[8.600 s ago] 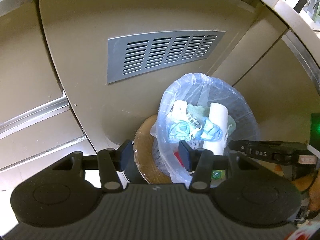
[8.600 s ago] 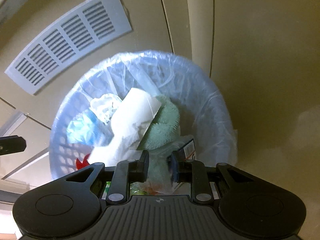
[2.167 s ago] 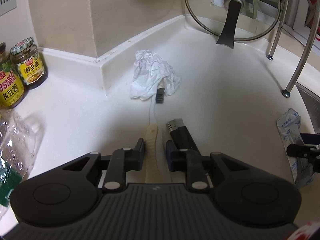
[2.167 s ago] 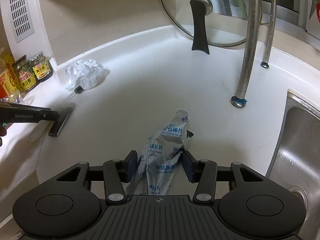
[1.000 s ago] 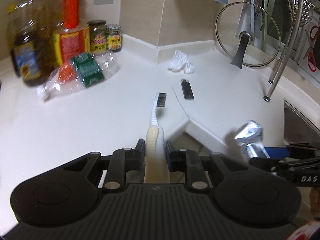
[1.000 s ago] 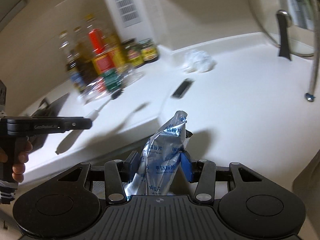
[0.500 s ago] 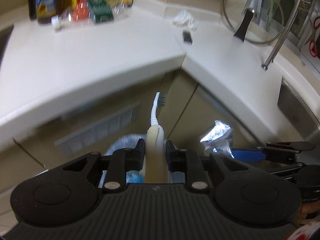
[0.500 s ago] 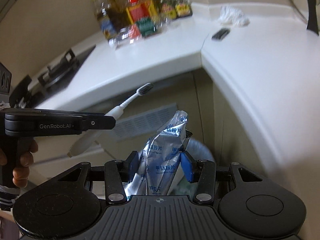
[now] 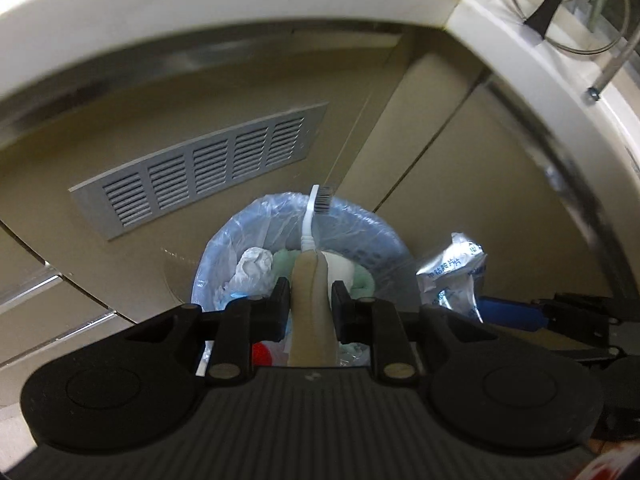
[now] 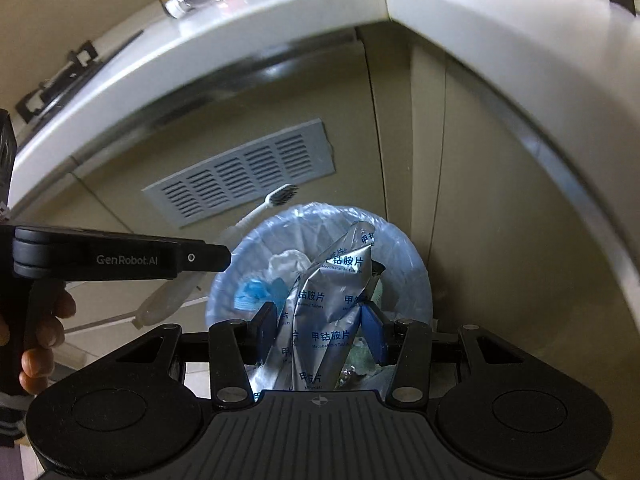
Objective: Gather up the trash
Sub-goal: 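Open the left gripper to drop the toothbrush while the right gripper releases the foil packet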
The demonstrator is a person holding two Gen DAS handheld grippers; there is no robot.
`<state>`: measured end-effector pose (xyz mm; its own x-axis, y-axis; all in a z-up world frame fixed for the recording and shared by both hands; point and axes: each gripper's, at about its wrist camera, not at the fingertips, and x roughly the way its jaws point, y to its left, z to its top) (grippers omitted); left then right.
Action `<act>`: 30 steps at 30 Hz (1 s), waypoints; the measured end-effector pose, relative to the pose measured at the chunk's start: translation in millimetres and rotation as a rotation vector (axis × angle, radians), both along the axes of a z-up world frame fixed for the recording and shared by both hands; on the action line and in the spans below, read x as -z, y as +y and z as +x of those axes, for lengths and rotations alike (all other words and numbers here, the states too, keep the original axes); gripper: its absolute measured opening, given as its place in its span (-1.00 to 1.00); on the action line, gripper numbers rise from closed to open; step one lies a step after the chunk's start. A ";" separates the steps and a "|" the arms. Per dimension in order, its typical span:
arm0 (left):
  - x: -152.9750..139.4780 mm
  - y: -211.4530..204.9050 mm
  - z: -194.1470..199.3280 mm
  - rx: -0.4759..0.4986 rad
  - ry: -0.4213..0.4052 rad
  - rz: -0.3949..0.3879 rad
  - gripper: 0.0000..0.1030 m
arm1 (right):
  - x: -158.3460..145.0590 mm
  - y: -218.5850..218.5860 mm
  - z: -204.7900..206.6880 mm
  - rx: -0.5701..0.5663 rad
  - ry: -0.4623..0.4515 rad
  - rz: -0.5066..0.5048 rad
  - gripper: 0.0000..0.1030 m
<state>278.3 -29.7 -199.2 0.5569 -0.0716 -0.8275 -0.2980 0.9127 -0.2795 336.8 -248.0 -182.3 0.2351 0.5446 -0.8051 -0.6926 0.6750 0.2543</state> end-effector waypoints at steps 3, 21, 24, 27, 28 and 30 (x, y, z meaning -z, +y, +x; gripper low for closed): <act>14.1 3.1 5.5 -0.020 0.018 -0.019 -0.63 | 10.4 2.0 3.8 0.013 -0.001 -0.004 -0.10; 42.4 11.3 13.0 -0.021 0.055 -0.035 -0.61 | 40.2 14.7 11.4 0.068 -0.015 -0.060 -0.09; 41.0 13.6 6.5 -0.009 0.055 -0.031 -0.61 | 43.4 17.2 9.5 0.078 -0.019 -0.071 -0.09; 39.9 14.1 1.9 0.003 0.056 -0.016 -0.61 | 47.6 22.4 9.7 0.081 -0.023 -0.086 -0.09; 40.1 14.4 1.0 0.006 0.057 -0.017 -0.61 | 48.5 23.5 9.8 0.087 -0.027 -0.091 -0.09; 39.8 16.0 -1.5 0.005 0.060 -0.018 -0.60 | 51.4 25.4 10.7 0.095 -0.039 -0.107 -0.09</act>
